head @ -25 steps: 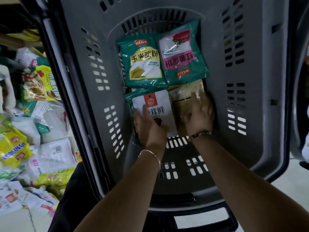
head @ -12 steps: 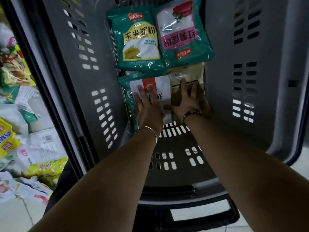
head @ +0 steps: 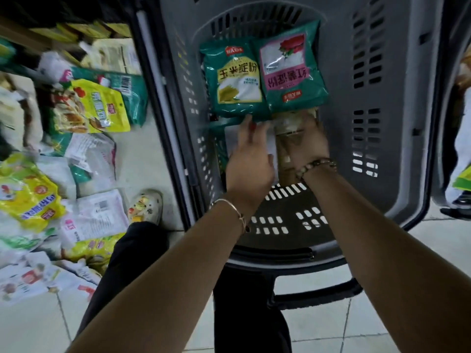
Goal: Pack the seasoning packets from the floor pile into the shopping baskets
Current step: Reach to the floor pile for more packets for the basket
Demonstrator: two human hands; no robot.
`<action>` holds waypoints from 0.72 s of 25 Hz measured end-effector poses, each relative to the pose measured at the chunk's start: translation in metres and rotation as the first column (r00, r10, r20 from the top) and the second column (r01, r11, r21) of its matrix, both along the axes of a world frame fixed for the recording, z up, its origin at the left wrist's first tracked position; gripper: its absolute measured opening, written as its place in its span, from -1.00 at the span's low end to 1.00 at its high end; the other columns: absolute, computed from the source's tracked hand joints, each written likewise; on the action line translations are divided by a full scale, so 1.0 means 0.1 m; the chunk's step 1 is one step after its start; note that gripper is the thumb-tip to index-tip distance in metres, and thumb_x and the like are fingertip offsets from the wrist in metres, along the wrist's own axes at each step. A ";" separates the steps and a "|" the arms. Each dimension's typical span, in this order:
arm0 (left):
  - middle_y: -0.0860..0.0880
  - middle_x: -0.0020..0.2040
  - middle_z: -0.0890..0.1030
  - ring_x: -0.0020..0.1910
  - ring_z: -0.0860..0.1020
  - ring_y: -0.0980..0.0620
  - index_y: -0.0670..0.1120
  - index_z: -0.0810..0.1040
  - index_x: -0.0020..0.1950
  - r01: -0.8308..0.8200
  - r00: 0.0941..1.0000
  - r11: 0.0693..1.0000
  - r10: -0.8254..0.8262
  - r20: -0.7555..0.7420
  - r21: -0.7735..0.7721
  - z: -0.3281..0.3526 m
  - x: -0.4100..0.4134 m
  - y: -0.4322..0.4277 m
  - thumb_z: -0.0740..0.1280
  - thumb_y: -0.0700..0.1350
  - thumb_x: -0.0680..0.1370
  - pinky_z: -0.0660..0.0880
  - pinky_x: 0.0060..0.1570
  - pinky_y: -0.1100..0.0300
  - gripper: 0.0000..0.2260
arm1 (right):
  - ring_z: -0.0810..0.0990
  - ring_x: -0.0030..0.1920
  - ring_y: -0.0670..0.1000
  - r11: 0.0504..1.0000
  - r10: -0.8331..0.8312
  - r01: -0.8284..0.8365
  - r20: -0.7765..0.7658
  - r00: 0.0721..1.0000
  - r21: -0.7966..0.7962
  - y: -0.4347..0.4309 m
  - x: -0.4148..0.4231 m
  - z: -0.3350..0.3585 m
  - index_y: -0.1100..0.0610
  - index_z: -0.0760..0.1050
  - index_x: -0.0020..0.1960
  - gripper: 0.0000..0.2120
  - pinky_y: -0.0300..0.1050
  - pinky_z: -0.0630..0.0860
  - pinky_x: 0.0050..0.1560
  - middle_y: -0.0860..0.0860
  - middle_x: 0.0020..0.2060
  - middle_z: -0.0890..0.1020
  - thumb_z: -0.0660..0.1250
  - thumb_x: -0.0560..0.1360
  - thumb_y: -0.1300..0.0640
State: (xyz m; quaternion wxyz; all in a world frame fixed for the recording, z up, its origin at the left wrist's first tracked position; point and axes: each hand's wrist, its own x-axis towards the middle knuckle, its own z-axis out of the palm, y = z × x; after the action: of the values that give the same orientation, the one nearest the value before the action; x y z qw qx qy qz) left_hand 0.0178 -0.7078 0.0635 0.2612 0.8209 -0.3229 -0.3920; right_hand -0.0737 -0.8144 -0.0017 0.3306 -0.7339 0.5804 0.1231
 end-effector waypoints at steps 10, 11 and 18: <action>-0.11 0.36 0.38 0.24 0.44 -0.02 -0.12 0.41 0.35 -0.353 0.917 0.917 0.378 0.126 -0.185 0.89 1.74 1.31 0.36 -0.28 0.47 0.36 0.05 0.32 -0.54 | 0.44 0.26 0.05 0.971 0.191 -0.087 0.501 0.844 -0.224 1.17 1.61 1.54 0.21 0.31 0.39 -0.44 -0.30 0.31 0.21 0.15 0.29 0.45 0.32 0.43 0.11; -0.10 0.34 0.40 0.24 0.46 -0.04 -0.11 0.41 0.35 -0.408 0.897 0.899 0.427 0.115 -0.161 0.81 1.94 1.50 0.36 -0.28 0.47 0.38 0.05 0.27 -0.55 | 0.44 0.26 0.06 0.967 0.227 -0.126 0.520 0.824 -0.222 1.36 1.82 1.56 0.22 0.32 0.39 -0.45 -0.28 0.32 0.21 0.16 0.28 0.46 0.31 0.43 0.11; -0.13 0.14 0.54 0.14 0.50 -0.15 -0.16 0.51 0.17 -0.650 0.757 0.759 0.643 0.116 0.037 -0.20 2.70 2.44 0.34 -0.30 0.47 0.43 0.08 0.08 -0.72 | 0.44 0.29 0.03 0.976 0.025 -0.086 0.289 0.957 0.199 2.16 3.02 0.45 0.06 0.27 0.42 -0.44 -0.16 0.36 0.22 0.05 0.32 0.45 0.36 0.47 0.11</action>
State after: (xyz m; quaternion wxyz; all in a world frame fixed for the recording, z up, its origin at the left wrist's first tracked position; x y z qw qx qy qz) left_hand 0.2881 -0.4636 0.0437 0.3337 0.9088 -0.0171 -0.2497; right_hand 0.2278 -0.5983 0.0430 0.4823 -0.7212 0.4897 0.0861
